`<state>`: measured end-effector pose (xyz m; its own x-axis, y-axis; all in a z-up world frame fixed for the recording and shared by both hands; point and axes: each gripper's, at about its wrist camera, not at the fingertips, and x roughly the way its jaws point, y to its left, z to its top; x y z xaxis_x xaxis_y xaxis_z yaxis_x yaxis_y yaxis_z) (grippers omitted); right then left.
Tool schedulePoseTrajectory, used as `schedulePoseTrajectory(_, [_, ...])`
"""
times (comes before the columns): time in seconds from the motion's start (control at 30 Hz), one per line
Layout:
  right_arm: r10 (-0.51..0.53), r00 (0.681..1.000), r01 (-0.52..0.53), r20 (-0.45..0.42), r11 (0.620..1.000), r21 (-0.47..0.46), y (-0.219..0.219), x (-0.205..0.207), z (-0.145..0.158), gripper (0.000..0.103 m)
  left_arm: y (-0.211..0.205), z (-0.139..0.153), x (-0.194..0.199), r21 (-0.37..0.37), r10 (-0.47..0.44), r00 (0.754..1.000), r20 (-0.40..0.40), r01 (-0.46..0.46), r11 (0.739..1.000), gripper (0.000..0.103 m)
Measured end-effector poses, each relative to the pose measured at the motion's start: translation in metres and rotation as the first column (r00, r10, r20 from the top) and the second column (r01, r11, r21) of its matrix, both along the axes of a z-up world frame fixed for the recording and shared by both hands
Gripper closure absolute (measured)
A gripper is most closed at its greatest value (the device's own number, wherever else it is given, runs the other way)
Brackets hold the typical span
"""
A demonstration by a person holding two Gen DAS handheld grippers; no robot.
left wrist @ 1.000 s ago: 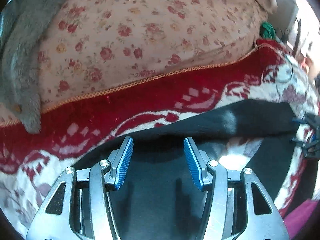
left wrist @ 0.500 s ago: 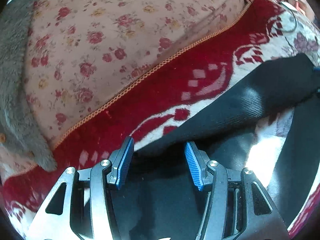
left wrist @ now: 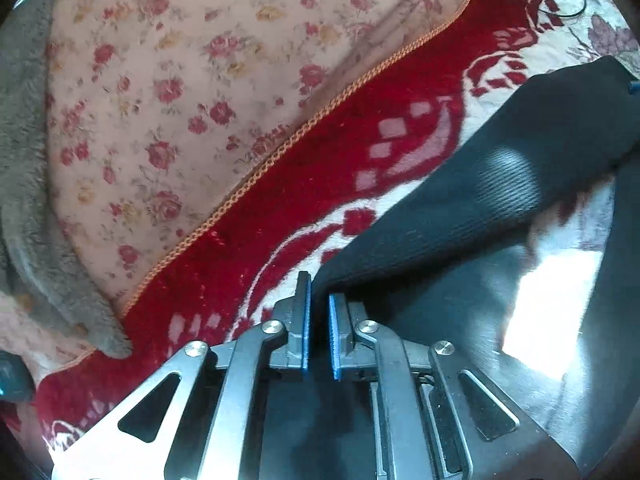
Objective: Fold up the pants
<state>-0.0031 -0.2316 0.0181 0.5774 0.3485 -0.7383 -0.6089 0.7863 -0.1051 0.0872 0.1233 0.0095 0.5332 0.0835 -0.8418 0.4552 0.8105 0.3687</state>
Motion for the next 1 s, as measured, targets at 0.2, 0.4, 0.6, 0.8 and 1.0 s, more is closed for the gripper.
schedulePoseTrajectory(0.2, [-0.025, 0.998, 0.023, 0.053, 0.999, 0.035, -0.01, 0.012, 0.028, 0.096, 0.006, 0.052, -0.034, -0.041, 0.021, 0.996, 0.09, -0.018, 0.999, 0.098])
schedulePoseTrajectory(0.4, [-0.032, 0.994, 0.026, 0.102, 0.998, 0.053, -0.028, 0.001, 0.05, 0.096, -0.01, 0.096, -0.114, -0.048, -0.004, 0.986, 0.168, 0.012, 0.999, 0.098])
schedulePoseTrajectory(0.6, [-0.021, 0.998, 0.022, 0.062, 1.0, -0.01, -0.036, -0.019, 0.017, 0.096, -0.039, 0.055, -0.196, -0.017, 0.001, 0.992, 0.126, 0.001, 1.0, 0.098])
schedulePoseTrajectory(0.8, [-0.124, 0.985, 0.139, -0.119, 0.982, 0.129, -0.069, -0.025, 0.002, 0.062, -0.041, 0.012, -0.215, -0.082, 0.161, 0.981, 0.105, -0.153, 0.985, 0.098])
schedulePoseTrajectory(1.0, [-0.241, 0.917, 0.356, -0.318, 0.854, 0.38, -0.132, -0.033, 0.015, 0.06, -0.041, 0.019, -0.214, -0.125, 0.184, 0.977, 0.108, -0.17, 0.977, 0.098])
